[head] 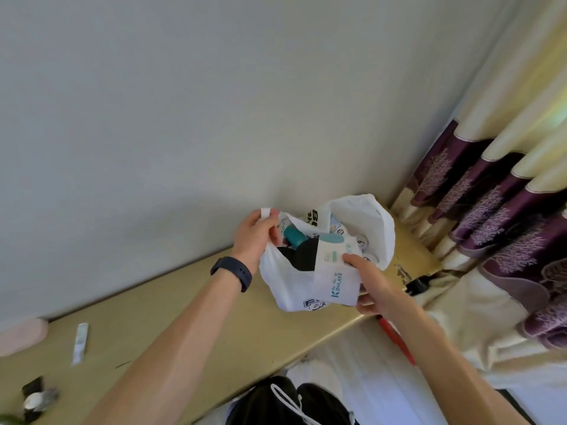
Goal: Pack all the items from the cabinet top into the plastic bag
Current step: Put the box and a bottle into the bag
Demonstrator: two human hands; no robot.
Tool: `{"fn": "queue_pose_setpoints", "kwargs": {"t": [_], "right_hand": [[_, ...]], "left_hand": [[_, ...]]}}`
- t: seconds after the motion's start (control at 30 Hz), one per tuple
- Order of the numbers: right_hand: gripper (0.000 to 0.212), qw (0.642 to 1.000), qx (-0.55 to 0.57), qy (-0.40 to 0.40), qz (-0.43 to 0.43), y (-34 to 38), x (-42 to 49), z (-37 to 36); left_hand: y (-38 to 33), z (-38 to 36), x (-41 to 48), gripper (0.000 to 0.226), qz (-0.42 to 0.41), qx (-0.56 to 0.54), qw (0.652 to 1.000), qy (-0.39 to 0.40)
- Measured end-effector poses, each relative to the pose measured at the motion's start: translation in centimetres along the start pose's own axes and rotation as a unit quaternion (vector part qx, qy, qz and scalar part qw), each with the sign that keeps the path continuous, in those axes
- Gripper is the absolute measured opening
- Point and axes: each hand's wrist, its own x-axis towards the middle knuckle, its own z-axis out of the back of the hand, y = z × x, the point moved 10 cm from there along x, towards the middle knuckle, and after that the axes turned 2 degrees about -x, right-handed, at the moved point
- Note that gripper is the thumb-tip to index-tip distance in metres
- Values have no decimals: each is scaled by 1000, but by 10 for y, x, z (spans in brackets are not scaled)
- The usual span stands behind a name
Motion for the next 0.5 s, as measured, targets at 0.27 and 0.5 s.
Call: {"fn": "queue_pose_setpoints", "kwargs": {"t": [0.27, 0.5], "right_hand": [[33, 977, -209, -31, 38, 83, 22, -24], [9, 983, -160, -23, 87, 77, 78, -47]], "left_hand": [[-8, -38, -18, 34, -15, 43, 987, 154], [6, -10, -15, 37, 2, 19, 990, 137]]}}
